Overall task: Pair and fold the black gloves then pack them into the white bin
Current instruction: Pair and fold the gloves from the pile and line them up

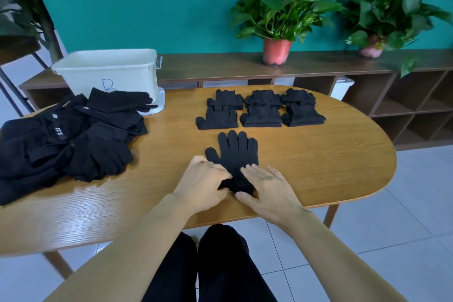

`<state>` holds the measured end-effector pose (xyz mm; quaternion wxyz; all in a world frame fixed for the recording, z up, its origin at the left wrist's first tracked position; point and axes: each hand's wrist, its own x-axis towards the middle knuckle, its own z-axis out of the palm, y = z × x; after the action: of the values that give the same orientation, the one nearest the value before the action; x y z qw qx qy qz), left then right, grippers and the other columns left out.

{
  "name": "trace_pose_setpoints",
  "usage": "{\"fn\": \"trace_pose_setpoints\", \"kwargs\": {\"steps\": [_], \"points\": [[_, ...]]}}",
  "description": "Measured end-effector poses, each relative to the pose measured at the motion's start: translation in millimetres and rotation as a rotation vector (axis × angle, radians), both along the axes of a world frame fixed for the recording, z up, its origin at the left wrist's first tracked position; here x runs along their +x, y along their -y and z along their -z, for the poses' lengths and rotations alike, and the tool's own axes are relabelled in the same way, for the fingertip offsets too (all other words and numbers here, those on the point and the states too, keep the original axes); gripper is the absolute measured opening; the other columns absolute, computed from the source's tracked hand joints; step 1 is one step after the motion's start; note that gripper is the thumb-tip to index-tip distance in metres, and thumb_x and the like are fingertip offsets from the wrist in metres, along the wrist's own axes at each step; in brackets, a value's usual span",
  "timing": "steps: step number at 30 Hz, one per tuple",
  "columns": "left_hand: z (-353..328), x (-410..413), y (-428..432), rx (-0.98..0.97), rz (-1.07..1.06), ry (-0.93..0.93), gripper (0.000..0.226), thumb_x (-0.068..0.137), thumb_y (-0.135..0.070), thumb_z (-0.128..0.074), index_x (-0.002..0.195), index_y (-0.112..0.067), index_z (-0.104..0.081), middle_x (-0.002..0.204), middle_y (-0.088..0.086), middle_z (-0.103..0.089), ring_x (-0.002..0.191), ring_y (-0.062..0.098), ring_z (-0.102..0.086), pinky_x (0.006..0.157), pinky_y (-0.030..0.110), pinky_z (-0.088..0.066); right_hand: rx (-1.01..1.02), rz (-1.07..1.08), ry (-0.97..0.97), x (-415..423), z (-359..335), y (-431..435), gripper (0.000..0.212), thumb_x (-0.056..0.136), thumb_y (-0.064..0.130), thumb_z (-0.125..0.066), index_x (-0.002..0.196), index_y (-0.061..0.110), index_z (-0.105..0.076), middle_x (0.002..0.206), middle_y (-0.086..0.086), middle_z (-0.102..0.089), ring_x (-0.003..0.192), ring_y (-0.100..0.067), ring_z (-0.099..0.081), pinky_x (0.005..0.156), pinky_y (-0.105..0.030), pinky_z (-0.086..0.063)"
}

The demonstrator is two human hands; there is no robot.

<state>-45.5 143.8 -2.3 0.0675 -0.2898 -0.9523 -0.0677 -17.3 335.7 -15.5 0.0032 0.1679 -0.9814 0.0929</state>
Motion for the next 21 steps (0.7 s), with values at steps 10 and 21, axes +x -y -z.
{"fn": "trace_pose_setpoints", "kwargs": {"steps": [10,21], "points": [[9.0,-0.7,-1.5,0.284,-0.154,0.047,0.029,0.092,-0.021,-0.055,0.115,-0.031,-0.071,0.109,-0.014,-0.070,0.099,0.007,-0.055,0.109,0.028,-0.021,-0.167,0.010,-0.102,-0.9,4.3,-3.0,0.072,0.089,0.047,-0.060,0.151,0.021,-0.035,0.153,0.003,-0.040,0.144,-0.008,-0.028,0.118,-0.023,-0.004],[17.2,15.7,23.1,0.183,-0.031,0.148,0.071,0.079,-0.037,-0.054,0.148,-0.033,-0.038,0.151,-0.020,-0.037,0.140,-0.004,-0.027,0.116,0.020,0.002,-0.319,0.028,-0.329,-10.7,22.6,-8.0,0.034,0.074,-0.004,-0.070,0.104,0.012,-0.076,0.106,-0.004,-0.075,0.103,-0.024,-0.070,0.094,-0.041,-0.050]]}}
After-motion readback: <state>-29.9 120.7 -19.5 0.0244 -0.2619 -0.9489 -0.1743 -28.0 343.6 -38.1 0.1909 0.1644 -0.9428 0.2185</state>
